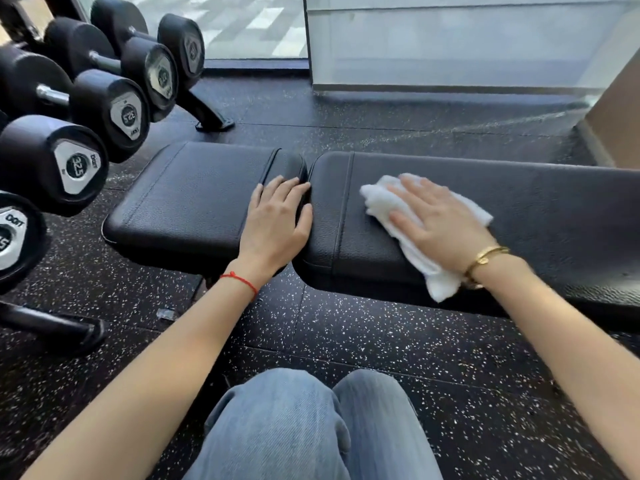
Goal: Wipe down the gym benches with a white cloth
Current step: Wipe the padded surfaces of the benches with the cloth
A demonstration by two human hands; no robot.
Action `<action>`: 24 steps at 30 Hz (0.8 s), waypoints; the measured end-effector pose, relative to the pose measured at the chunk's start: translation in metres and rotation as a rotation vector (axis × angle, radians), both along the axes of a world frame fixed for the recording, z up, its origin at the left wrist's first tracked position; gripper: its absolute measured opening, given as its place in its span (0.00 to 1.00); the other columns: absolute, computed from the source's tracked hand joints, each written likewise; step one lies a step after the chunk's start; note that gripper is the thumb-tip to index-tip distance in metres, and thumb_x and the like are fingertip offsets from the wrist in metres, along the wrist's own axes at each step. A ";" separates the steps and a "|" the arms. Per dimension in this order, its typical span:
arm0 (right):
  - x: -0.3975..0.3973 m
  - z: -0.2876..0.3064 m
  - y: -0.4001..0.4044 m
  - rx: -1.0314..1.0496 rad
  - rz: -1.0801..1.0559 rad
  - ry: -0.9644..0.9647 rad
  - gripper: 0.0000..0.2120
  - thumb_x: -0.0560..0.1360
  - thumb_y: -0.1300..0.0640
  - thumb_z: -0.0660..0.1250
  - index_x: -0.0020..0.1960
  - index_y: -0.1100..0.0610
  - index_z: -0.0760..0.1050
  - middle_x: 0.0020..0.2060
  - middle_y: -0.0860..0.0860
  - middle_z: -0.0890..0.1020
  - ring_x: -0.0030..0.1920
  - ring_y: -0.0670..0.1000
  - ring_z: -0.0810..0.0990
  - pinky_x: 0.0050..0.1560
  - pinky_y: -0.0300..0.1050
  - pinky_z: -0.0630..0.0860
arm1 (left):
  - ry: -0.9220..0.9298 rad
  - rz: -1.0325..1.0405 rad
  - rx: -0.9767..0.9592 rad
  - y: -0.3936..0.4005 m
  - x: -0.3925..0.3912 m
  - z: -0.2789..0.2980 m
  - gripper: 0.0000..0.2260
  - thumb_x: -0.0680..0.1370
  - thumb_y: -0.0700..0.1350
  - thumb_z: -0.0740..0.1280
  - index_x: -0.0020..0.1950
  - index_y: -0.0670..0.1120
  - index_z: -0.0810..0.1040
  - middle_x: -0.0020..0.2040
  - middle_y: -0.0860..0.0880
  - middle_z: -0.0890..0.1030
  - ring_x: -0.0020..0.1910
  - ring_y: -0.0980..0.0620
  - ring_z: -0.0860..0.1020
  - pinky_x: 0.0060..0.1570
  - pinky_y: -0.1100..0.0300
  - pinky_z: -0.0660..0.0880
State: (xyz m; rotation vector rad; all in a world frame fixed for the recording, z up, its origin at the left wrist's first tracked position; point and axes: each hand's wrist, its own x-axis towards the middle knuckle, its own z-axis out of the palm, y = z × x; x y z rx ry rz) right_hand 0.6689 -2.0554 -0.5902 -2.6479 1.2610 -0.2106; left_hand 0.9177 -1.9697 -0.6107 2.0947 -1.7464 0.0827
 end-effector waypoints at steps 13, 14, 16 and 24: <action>0.046 0.001 -0.015 -0.014 0.119 0.001 0.28 0.82 0.40 0.48 0.79 0.47 0.54 0.79 0.44 0.55 0.79 0.48 0.51 0.78 0.49 0.45 | -0.019 0.003 0.000 0.001 -0.002 0.002 0.18 0.81 0.49 0.58 0.71 0.48 0.71 0.72 0.50 0.72 0.75 0.47 0.62 0.76 0.45 0.53; 0.028 -0.001 -0.017 -0.012 0.115 -0.013 0.28 0.82 0.40 0.49 0.79 0.47 0.55 0.79 0.45 0.56 0.79 0.48 0.52 0.77 0.47 0.44 | -0.018 0.000 -0.001 0.001 -0.002 0.002 0.18 0.81 0.49 0.58 0.71 0.48 0.71 0.72 0.51 0.72 0.75 0.47 0.62 0.76 0.45 0.53; -0.004 0.001 -0.042 0.005 0.019 0.011 0.27 0.82 0.41 0.50 0.79 0.48 0.56 0.79 0.47 0.56 0.79 0.49 0.52 0.77 0.47 0.45 | -0.012 -0.002 -0.003 0.001 -0.001 0.001 0.18 0.81 0.49 0.58 0.71 0.48 0.71 0.72 0.51 0.72 0.75 0.47 0.62 0.76 0.45 0.52; 0.009 0.007 -0.038 -0.001 0.042 0.048 0.28 0.82 0.40 0.49 0.79 0.47 0.53 0.79 0.46 0.56 0.79 0.49 0.52 0.78 0.51 0.47 | -0.009 0.004 -0.019 0.000 -0.003 0.000 0.18 0.81 0.49 0.58 0.70 0.47 0.72 0.71 0.50 0.73 0.75 0.47 0.63 0.76 0.44 0.53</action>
